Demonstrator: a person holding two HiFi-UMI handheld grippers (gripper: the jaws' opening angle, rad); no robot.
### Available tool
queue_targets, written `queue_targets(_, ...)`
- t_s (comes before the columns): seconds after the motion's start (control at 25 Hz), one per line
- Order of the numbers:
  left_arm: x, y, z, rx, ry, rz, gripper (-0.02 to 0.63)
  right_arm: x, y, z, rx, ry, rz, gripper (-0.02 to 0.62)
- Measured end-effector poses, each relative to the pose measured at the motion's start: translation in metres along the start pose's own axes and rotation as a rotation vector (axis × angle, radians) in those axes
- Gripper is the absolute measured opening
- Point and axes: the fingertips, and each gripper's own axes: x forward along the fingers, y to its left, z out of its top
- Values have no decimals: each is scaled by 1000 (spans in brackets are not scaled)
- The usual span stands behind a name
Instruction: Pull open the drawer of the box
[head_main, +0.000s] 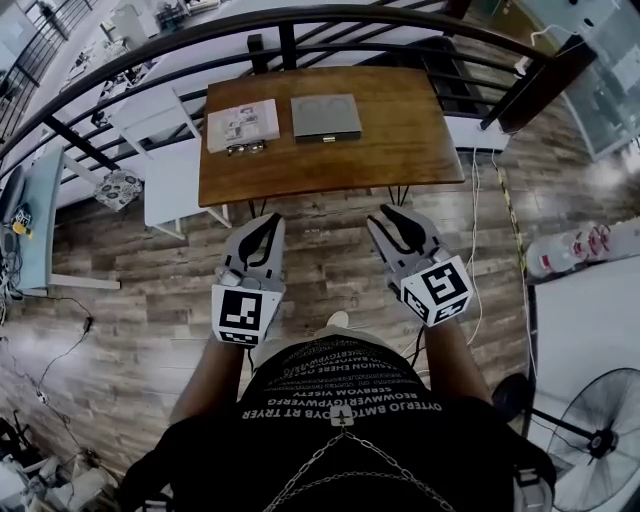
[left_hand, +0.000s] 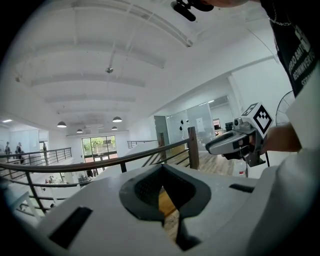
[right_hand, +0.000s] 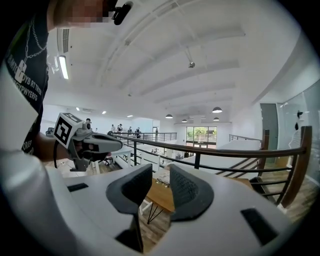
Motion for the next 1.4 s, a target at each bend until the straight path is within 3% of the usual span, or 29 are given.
queue_targets(0.36,23,-2,16,11,-17,42,5,-2,-31,15,-28,-33,12,106)
queue_targets(0.88,31,-7,-9,5,61,49,5,14,-41,-15,37,1,52,104)
queue_targets(1.16,42,12,-18,4,72,27,5,37,-41,-10,38,-1,38,103)
queue_targets(1.4,69,32,4,22,31,-13,5,58,-52,2,38,0,11,103)
